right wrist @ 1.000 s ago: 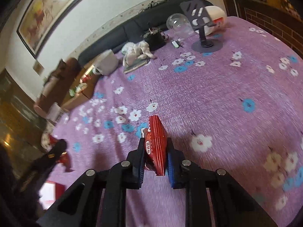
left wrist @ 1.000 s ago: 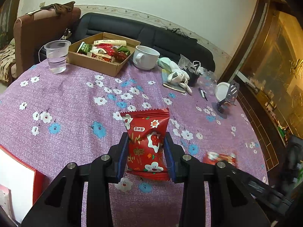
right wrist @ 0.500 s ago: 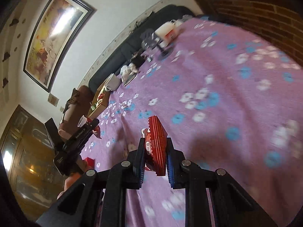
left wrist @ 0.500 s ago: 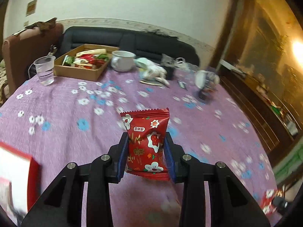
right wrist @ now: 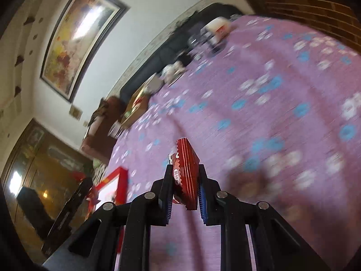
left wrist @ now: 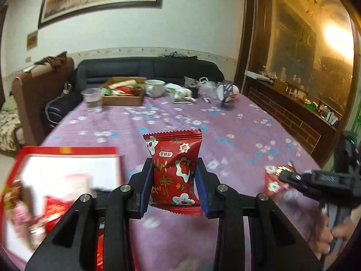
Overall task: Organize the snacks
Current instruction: 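Carry both red packets over the white tray with both grippers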
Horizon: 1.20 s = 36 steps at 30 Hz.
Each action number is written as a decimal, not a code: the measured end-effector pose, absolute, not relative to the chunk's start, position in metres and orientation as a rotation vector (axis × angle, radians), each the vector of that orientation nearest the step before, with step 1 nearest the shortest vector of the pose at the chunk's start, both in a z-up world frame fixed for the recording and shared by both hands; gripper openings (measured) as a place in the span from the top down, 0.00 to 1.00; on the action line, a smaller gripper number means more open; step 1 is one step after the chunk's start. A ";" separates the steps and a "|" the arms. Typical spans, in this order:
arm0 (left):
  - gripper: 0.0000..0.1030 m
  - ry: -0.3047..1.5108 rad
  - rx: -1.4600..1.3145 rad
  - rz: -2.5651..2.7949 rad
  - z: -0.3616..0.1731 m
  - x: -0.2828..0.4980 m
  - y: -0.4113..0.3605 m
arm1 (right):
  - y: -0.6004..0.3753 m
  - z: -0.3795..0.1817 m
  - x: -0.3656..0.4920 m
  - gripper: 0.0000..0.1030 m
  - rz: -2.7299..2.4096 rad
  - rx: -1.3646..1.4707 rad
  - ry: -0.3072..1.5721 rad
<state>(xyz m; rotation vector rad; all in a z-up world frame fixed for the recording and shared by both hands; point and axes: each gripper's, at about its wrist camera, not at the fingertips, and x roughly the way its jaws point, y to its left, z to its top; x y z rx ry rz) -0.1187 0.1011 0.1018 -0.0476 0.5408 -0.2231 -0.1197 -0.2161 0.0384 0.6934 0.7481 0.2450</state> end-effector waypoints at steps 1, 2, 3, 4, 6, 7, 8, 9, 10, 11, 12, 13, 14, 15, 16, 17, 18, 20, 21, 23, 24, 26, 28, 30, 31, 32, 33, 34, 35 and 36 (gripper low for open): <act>0.68 0.537 -0.043 -0.211 0.102 -0.127 0.112 | -0.206 0.037 -0.120 0.81 0.260 0.691 0.754; 0.68 0.532 -0.042 -0.195 0.103 -0.135 0.125 | -0.195 0.036 -0.119 0.81 0.281 0.688 0.763; 0.68 0.528 -0.038 -0.175 0.103 -0.141 0.137 | -0.178 0.035 -0.117 0.81 0.310 0.677 0.775; 0.68 0.523 -0.034 -0.162 0.104 -0.145 0.145 | -0.169 0.035 -0.117 0.81 0.322 0.668 0.779; 0.68 0.504 -0.026 -0.119 0.105 -0.156 0.168 | -0.144 0.039 -0.117 0.81 0.355 0.646 0.786; 0.68 0.495 -0.024 -0.096 0.106 -0.160 0.179 | -0.132 0.042 -0.117 0.81 0.373 0.637 0.786; 0.68 0.487 -0.023 -0.078 0.106 -0.164 0.188 | -0.122 0.044 -0.118 0.81 0.389 0.626 0.785; 0.68 0.477 -0.022 -0.051 0.107 -0.168 0.199 | -0.110 0.048 -0.118 0.81 0.405 0.608 0.784; 0.68 0.467 -0.026 -0.027 0.108 -0.171 0.209 | -0.100 0.052 -0.118 0.81 0.416 0.593 0.780; 0.68 0.456 -0.032 0.003 0.109 -0.175 0.222 | -0.090 0.055 -0.119 0.81 0.429 0.580 0.776; 0.68 0.451 -0.034 0.028 0.110 -0.177 0.232 | -0.082 0.059 -0.118 0.81 0.444 0.570 0.772; 0.68 0.446 -0.033 0.049 0.110 -0.178 0.240 | -0.072 0.062 -0.119 0.81 0.459 0.561 0.766; 0.68 0.440 -0.034 0.078 0.110 -0.179 0.250 | -0.064 0.064 -0.120 0.81 0.474 0.553 0.763; 0.68 0.437 -0.037 0.096 0.110 -0.180 0.258 | -0.052 0.067 -0.119 0.81 0.492 0.542 0.761; 0.68 0.437 -0.039 0.109 0.110 -0.180 0.265 | -0.046 0.069 -0.120 0.81 0.502 0.536 0.761; 0.68 0.435 -0.042 0.127 0.110 -0.180 0.273 | -0.039 0.070 -0.119 0.81 0.513 0.530 0.763; 0.68 0.432 -0.041 0.143 0.109 -0.181 0.278 | -0.029 0.070 -0.117 0.81 0.528 0.524 0.767; 0.68 0.424 -0.043 0.166 0.108 -0.181 0.286 | -0.009 0.072 -0.113 0.81 0.556 0.507 0.777; 0.68 0.424 -0.048 0.175 0.108 -0.180 0.291 | -0.002 0.073 -0.111 0.81 0.567 0.497 0.780; 0.68 0.424 -0.053 0.186 0.107 -0.179 0.296 | 0.014 0.074 -0.108 0.81 0.594 0.477 0.787; 0.68 0.423 -0.054 0.191 0.106 -0.179 0.299 | 0.025 0.076 -0.106 0.81 0.612 0.467 0.791; 0.68 0.427 -0.052 0.202 0.103 -0.176 0.302 | 0.038 0.076 -0.106 0.81 0.638 0.449 0.797; 0.68 0.435 -0.048 0.204 0.099 -0.176 0.303 | 0.054 0.077 -0.105 0.81 0.660 0.427 0.805; 0.68 0.442 -0.045 0.201 0.096 -0.174 0.302 | 0.069 0.077 -0.104 0.81 0.682 0.407 0.812; 0.68 0.447 -0.045 0.198 0.095 -0.172 0.302 | 0.075 0.077 -0.104 0.81 0.689 0.396 0.813; 0.68 0.452 -0.043 0.197 0.093 -0.171 0.302 | 0.081 0.076 -0.104 0.81 0.696 0.386 0.816; 0.68 0.457 -0.039 0.197 0.092 -0.169 0.301 | 0.087 0.075 -0.105 0.81 0.706 0.378 0.821; 0.68 0.460 -0.037 0.196 0.091 -0.169 0.301 | 0.092 0.074 -0.105 0.81 0.714 0.373 0.826; 0.68 0.463 -0.034 0.195 0.090 -0.168 0.300 | 0.095 0.073 -0.105 0.81 0.720 0.368 0.830; 0.68 0.465 -0.032 0.194 0.089 -0.168 0.300 | 0.099 0.071 -0.105 0.81 0.724 0.363 0.837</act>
